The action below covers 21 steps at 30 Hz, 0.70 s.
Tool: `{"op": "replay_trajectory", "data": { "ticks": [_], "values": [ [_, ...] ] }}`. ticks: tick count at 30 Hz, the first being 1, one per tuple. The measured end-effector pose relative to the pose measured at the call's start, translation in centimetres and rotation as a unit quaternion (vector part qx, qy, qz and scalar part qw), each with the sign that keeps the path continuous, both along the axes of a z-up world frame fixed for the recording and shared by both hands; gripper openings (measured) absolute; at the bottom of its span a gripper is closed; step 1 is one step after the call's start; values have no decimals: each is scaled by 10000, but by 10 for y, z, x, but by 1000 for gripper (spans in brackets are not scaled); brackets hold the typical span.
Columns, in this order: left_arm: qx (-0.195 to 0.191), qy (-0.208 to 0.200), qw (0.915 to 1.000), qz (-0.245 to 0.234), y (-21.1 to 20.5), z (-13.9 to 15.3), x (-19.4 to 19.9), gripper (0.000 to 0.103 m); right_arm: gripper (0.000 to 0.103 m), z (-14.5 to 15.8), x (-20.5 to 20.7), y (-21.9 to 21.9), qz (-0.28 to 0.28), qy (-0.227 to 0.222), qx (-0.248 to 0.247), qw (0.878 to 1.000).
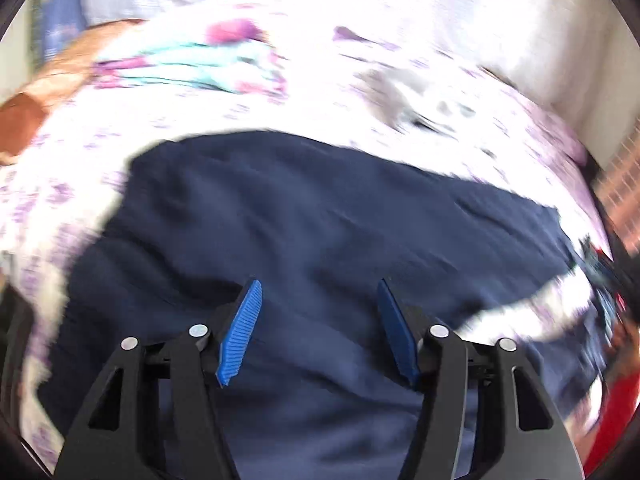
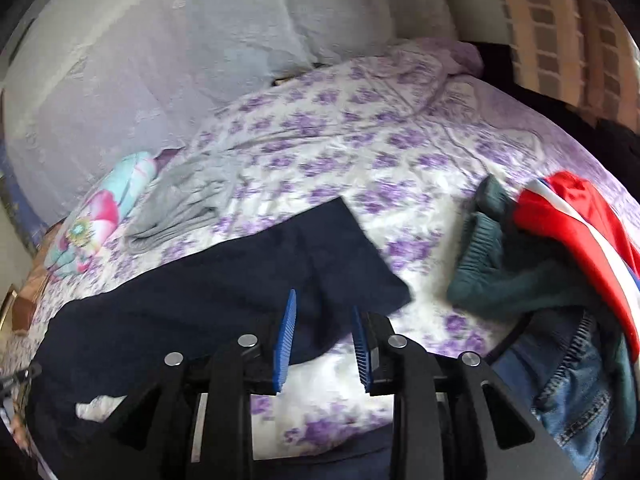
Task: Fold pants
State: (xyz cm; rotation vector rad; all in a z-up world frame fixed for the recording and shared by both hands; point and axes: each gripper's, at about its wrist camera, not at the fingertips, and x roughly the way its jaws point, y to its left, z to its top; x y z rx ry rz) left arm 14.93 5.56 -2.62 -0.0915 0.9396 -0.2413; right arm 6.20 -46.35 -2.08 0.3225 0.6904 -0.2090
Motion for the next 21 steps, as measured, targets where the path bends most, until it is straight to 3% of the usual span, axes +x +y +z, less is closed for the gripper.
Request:
{"op": "replay_trajectory", "data": {
  "ticks": [2,4,6,7,8,10,11,14,18,21],
  "values": [
    [-60,264,9991,340,19,-18,21,65,49,-9,22,22,370,121,-56,9992],
    [-60,540,9974,475,26,-42,35,65,52,-32,48,35,614,574,77,9964],
    [284,115,9989,363,22,-50,33,66,54,-68,70,34,718,1302,490,9877],
    [420,66,9986,322,19,-51,32,67,52,-67,66,32,684,1029,439,9914],
    [551,18,9979,327,16,-50,29,67,50,-63,63,30,606,1100,313,9916],
    [513,19,9980,368,22,-40,19,67,50,-41,36,20,516,696,545,9948],
    [272,11,9990,362,31,-32,11,67,50,-26,14,14,541,444,612,9957],
    [-453,-119,9978,471,60,-11,-27,74,51,7,-56,-7,320,81,132,9994],
    [-823,-161,9925,886,112,-5,-76,77,51,1,-129,-44,-389,312,-40,9987],
    [-697,-142,9891,1291,140,-8,-107,77,51,-18,-147,-59,-736,524,-23,9959]
  ]
}}
